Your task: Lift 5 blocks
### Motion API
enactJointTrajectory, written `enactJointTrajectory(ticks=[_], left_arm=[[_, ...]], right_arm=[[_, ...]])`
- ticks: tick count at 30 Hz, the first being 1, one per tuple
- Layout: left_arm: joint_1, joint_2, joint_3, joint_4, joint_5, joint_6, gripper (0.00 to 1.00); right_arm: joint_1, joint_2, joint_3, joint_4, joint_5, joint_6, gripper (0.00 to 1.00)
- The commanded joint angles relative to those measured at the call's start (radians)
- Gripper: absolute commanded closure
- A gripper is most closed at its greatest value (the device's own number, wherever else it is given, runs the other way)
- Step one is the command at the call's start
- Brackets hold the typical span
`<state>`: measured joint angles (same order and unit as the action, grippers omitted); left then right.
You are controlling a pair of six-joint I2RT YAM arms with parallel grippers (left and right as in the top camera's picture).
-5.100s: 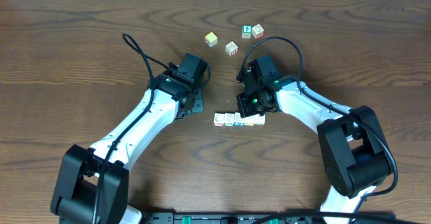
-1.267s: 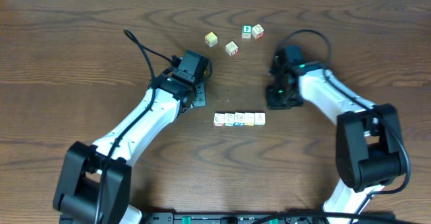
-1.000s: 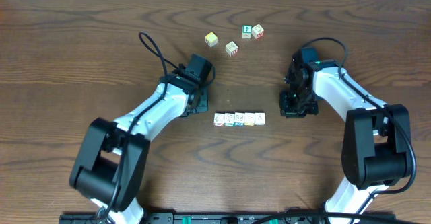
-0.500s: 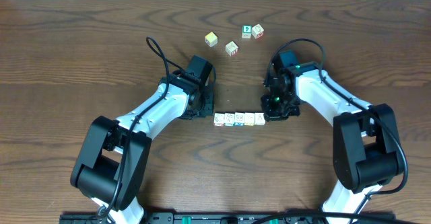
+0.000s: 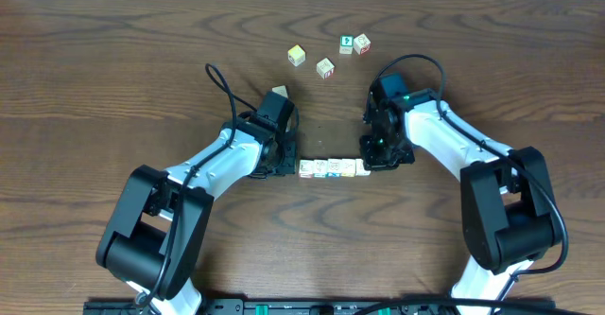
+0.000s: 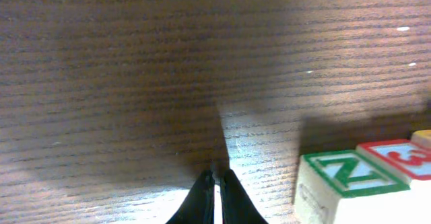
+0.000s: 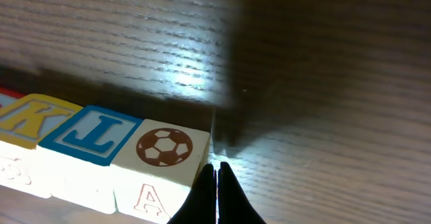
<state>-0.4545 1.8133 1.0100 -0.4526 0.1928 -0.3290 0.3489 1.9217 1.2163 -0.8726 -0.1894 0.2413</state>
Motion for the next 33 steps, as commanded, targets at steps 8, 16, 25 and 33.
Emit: enactJointTrajectory(ticks=[8,16,25,33], left_arm=[[-0.078,0.017,-0.034,-0.001,0.006,-0.008,0.93],[-0.126,0.017,-0.034,0.029,0.005,-0.004,0.92],[-0.126,0.017,-0.034,0.029,0.005,-0.033,0.92],[-0.126,0.017,-0.034,0.028,0.006,-0.05,0.93]], right_arm=[[0.026,0.011,-0.002,0.001,0.005,0.166,0.99],[0.032,0.011,-0.002,-0.003,-0.011,0.154,0.99],[0.08,0.011,-0.002,0.029,-0.086,0.165,0.99],[0.092,0.011,-0.002,0.055,-0.152,0.249,0.99]])
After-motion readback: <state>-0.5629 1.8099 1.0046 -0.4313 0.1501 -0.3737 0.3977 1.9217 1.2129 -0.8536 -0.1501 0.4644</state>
